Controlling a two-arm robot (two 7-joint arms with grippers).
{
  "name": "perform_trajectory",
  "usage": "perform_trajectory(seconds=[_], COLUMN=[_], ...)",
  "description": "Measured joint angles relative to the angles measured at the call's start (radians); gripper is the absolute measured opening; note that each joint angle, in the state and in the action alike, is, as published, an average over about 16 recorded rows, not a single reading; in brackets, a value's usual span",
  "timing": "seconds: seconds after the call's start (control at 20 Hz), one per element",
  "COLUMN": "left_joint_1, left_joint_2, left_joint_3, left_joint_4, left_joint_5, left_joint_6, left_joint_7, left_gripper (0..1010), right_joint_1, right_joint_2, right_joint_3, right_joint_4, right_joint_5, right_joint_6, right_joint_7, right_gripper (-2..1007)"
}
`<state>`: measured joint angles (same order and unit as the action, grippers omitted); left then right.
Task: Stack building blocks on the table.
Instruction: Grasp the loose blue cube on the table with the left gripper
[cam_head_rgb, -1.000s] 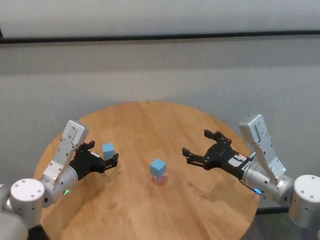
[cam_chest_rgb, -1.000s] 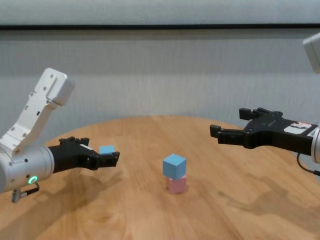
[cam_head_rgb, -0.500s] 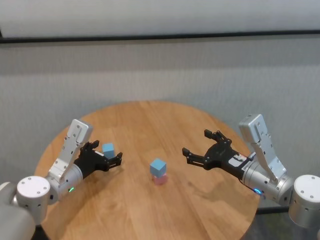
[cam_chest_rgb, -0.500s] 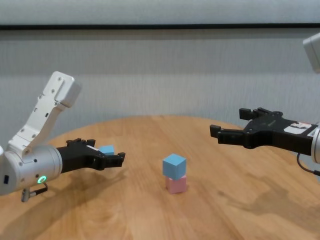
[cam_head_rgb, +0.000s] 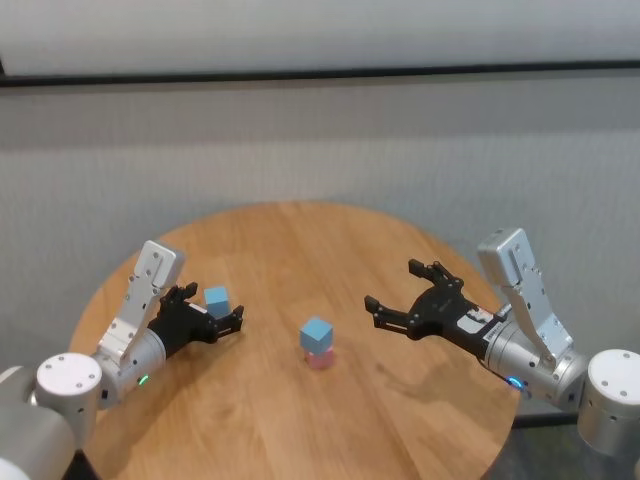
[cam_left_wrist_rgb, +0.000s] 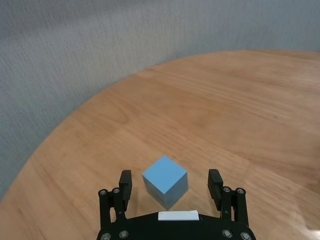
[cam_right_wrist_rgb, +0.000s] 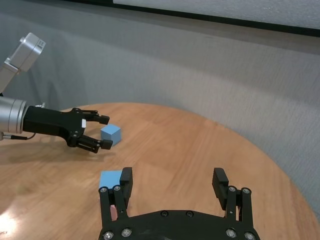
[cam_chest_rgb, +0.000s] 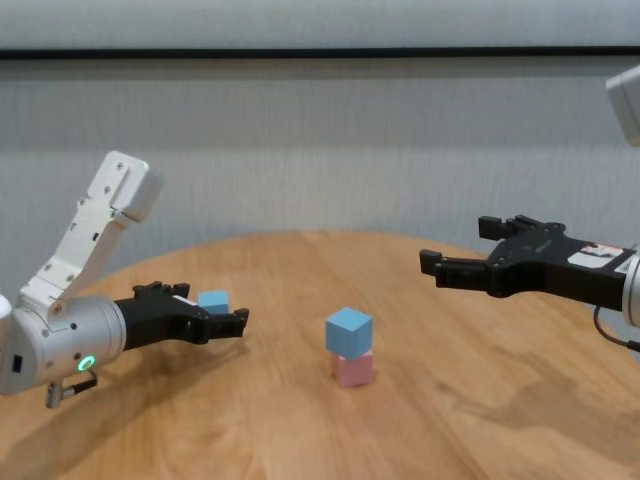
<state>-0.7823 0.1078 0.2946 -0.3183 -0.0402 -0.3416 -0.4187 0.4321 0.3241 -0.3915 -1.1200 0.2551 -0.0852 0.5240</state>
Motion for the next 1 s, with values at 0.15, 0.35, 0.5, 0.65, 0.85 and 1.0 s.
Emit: perform_trajectory(seconds=[0.15,0.35,0.5,0.65,0.85,1.0], left_joint_1=[-0.035,-0.076,-0.099,-0.114,-0.120,-0.117], left_joint_2=[-0.011,-0.024,-0.031,-0.035,-0.037,-0.036], left_joint_3=[-0.005,-0.011,-0.014,-0.015,-0.016,-0.016], left_joint_4=[0.073,0.158,0.203,0.233,0.244,0.237], left_joint_5=[0.004,0.009,0.012,0.013,0.014,0.013], left_joint_6=[-0.036,-0.078,-0.102,-0.117,-0.123,-0.120], left_joint_7=[-0.003,-0.006,-0.007,-0.008,-0.009,-0.008], left_gripper=[1000,1000,1000,1000,999,998], right_joint_1=[0.000,0.000,0.000,0.000,0.000,0.000], right_joint_2=[0.000,0.000,0.000,0.000,0.000,0.000], right_joint_3=[0.000,0.000,0.000,0.000,0.000,0.000], right_joint_4=[0.000,0.000,0.000,0.000,0.000,0.000], right_joint_5=[0.000,0.000,0.000,0.000,0.000,0.000], right_joint_6=[0.000,0.000,0.000,0.000,0.000,0.000], right_joint_7=[0.000,0.000,0.000,0.000,0.000,0.000], right_gripper=[1005,1005,1005,1005,1005,1005])
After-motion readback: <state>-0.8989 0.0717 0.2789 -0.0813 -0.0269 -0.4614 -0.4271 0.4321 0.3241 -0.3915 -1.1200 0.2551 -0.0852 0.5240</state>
